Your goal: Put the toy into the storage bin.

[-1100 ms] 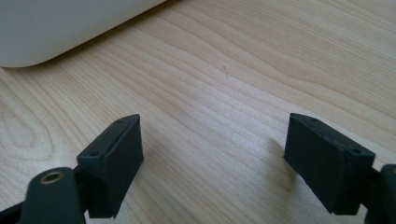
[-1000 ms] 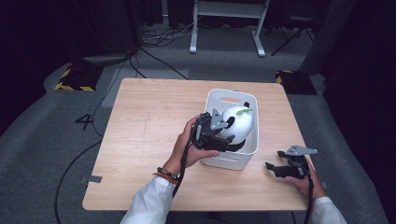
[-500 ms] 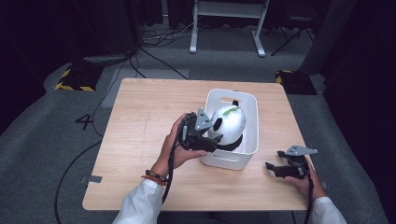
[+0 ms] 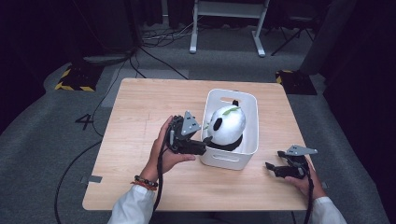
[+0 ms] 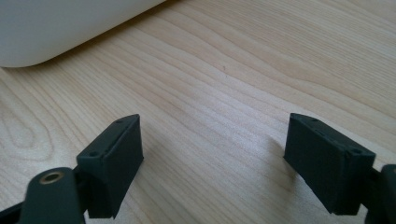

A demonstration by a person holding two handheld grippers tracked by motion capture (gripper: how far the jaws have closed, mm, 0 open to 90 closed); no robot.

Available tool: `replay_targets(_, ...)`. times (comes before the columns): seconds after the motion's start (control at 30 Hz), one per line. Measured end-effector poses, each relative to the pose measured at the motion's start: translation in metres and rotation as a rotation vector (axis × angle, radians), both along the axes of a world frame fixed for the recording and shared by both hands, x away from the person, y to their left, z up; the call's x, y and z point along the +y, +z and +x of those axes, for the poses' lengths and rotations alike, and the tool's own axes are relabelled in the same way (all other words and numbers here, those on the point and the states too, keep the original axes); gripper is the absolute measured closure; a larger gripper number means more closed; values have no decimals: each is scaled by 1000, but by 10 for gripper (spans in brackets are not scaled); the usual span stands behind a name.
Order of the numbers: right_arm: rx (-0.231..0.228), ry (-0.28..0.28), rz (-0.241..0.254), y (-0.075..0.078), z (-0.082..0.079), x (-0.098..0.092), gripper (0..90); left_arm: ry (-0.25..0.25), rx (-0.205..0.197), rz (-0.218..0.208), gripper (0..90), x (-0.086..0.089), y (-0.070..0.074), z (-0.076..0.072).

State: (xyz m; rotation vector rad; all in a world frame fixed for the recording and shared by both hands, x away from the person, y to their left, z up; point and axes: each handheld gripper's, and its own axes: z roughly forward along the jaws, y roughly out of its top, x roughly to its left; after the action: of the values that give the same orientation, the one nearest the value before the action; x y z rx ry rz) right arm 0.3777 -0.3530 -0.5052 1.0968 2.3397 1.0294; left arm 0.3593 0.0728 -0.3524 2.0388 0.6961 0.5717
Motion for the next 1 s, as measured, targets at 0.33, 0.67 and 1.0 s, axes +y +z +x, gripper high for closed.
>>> replay_targets(0.33, 1, -3, 1, 0, 0, 0, 190, 30, -30, -29, 160, 21, -8, -6)
replay_targets(0.67, 1, -4, 1, 0, 0, 0, 189, 91, -23, 41, 168, 31, -18, -5)
replay_targets(1.0, 1, -3, 1, 0, 0, 0, 189, 126, 9, 71, 176, 44, -34, -1)
